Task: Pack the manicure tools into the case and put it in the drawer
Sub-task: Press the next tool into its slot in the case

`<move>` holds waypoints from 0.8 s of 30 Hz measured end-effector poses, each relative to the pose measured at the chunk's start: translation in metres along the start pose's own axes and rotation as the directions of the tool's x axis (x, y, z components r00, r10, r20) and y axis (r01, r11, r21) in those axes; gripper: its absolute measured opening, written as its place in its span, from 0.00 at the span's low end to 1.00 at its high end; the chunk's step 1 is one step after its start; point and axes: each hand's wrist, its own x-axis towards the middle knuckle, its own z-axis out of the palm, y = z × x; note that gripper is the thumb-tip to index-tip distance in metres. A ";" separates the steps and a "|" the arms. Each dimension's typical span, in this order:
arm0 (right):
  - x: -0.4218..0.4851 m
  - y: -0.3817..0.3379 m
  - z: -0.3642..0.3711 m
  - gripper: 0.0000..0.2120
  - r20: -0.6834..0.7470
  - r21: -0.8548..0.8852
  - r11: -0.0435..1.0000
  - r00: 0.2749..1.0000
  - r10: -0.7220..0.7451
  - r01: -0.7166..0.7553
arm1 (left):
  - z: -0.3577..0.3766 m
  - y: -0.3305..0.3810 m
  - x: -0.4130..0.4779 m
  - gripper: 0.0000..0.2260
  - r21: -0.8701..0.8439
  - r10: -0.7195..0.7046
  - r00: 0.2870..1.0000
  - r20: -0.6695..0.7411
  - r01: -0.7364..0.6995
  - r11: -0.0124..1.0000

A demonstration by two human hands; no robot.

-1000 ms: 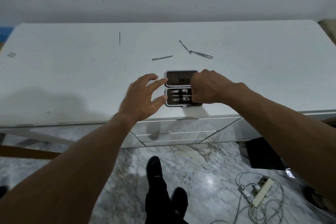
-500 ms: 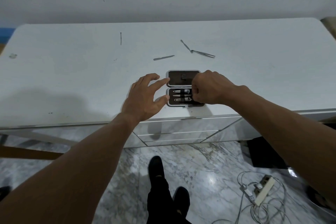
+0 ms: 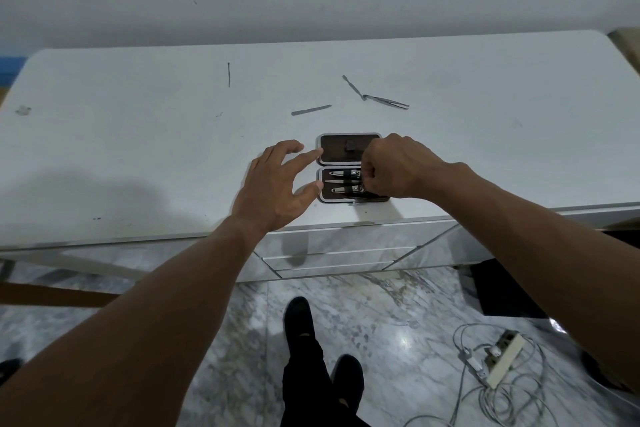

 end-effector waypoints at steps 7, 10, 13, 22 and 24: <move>0.001 0.002 0.001 0.03 0.005 0.002 1.000 1.000 -0.012 0.012 | -0.001 0.002 -0.001 0.24 -0.001 0.002 1.000 0.003 -0.002 1.000; 0.001 0.002 0.000 0.03 0.012 0.002 1.000 1.000 -0.013 0.013 | -0.002 0.003 -0.001 0.24 0.001 -0.004 1.000 0.009 0.004 1.000; 0.001 0.002 0.000 0.04 0.014 -0.004 1.000 1.000 -0.012 0.012 | -0.002 0.003 -0.001 0.24 0.008 -0.004 1.000 0.022 0.003 1.000; 0.004 0.006 -0.009 0.04 0.049 0.029 0.999 0.999 -0.014 0.013 | -0.002 0.004 -0.002 0.24 0.005 0.004 1.000 0.027 -0.005 1.000; 0.006 0.008 -0.013 0.04 0.035 0.039 0.999 0.999 -0.007 0.006 | -0.001 0.004 -0.002 0.25 -0.001 -0.003 0.999 0.044 0.003 1.000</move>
